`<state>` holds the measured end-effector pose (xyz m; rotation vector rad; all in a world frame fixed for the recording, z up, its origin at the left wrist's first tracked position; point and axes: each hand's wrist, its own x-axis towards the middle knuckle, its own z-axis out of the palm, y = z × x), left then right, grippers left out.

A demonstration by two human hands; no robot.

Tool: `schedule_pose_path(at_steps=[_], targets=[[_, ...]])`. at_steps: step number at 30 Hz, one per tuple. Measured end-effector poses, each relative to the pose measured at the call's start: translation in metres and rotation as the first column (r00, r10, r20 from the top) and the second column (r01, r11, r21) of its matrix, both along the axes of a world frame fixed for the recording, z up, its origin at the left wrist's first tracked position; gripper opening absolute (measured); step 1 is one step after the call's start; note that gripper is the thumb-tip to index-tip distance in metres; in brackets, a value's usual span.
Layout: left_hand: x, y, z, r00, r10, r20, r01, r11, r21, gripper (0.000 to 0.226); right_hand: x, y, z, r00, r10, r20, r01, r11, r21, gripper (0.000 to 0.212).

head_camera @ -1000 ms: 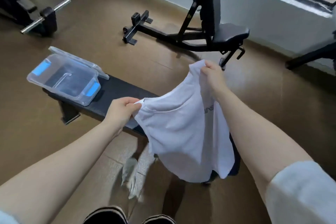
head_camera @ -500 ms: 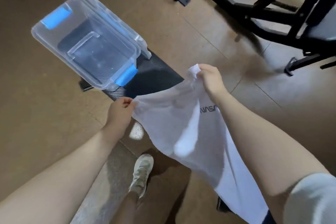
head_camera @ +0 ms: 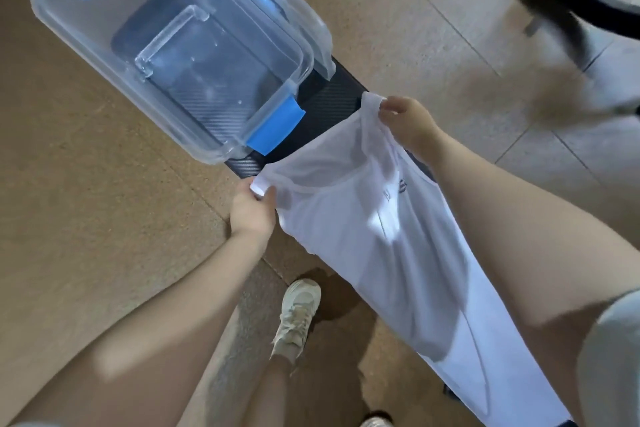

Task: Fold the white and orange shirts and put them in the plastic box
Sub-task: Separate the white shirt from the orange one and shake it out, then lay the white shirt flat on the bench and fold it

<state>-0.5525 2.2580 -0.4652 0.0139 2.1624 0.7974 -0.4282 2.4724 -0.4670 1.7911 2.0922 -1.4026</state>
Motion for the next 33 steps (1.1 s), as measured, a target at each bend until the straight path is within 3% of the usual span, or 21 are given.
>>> schedule_pose_path(at_steps=[4, 6, 9, 13, 19, 24, 26, 30, 33], targets=[[0.014, 0.002, 0.002, 0.998, -0.059, -0.001, 0.059, 0.998, 0.019, 0.068, 0.04, -0.004, 0.01, 0.986, 0.131, 0.098, -0.137, 0.989, 0.063, 0.032], [0.025, 0.004, 0.005, 0.995, -0.064, -0.08, 0.064, 0.998, -0.002, 0.075, 0.065, -0.008, 0.013, 0.99, 0.105, 0.09, -0.114, 0.988, 0.103, 0.031], [0.054, 0.0, 0.012, 0.964, -0.17, -0.205, 0.14, 0.978, -0.154, 0.081, 0.117, -0.022, 0.026, 0.989, 0.102, 0.108, -0.114, 0.987, 0.113, 0.03], [0.114, -0.003, 0.025, 0.882, -0.424, -0.206, 0.386, 0.9, -0.202, 0.062, 0.209, -0.037, 0.041, 0.964, 0.143, 0.225, -0.163, 0.984, 0.072, 0.032], [0.254, -0.003, 0.037, 0.74, -0.651, -0.168, 0.653, 0.756, -0.053, 0.029, 0.358, -0.077, 0.05, 0.94, 0.062, 0.334, -0.077, 0.997, 0.032, 0.025], [0.379, -0.024, 0.026, 0.568, -0.818, -0.093, 0.823, 0.565, 0.058, 0.035, 0.452, -0.145, 0.019, 0.937, 0.144, 0.319, -0.138, 0.99, -0.043, 0.043], [0.413, -0.031, 0.015, 0.499, -0.863, -0.077, 0.866, 0.5, 0.0, 0.042, 0.469, -0.159, 0.005, 0.942, 0.162, 0.293, -0.152, 0.987, -0.055, 0.056], [0.441, -0.042, -0.003, 0.354, -0.908, -0.223, 0.901, 0.395, -0.179, 0.054, 0.468, -0.179, -0.015, 0.902, 0.246, 0.356, -0.282, 0.958, 0.052, 0.076], [0.448, -0.043, -0.008, 0.332, -0.926, -0.182, 0.918, 0.361, -0.163, 0.058, 0.471, -0.187, -0.027, 0.895, 0.294, 0.335, -0.342, 0.935, 0.093, 0.066]])
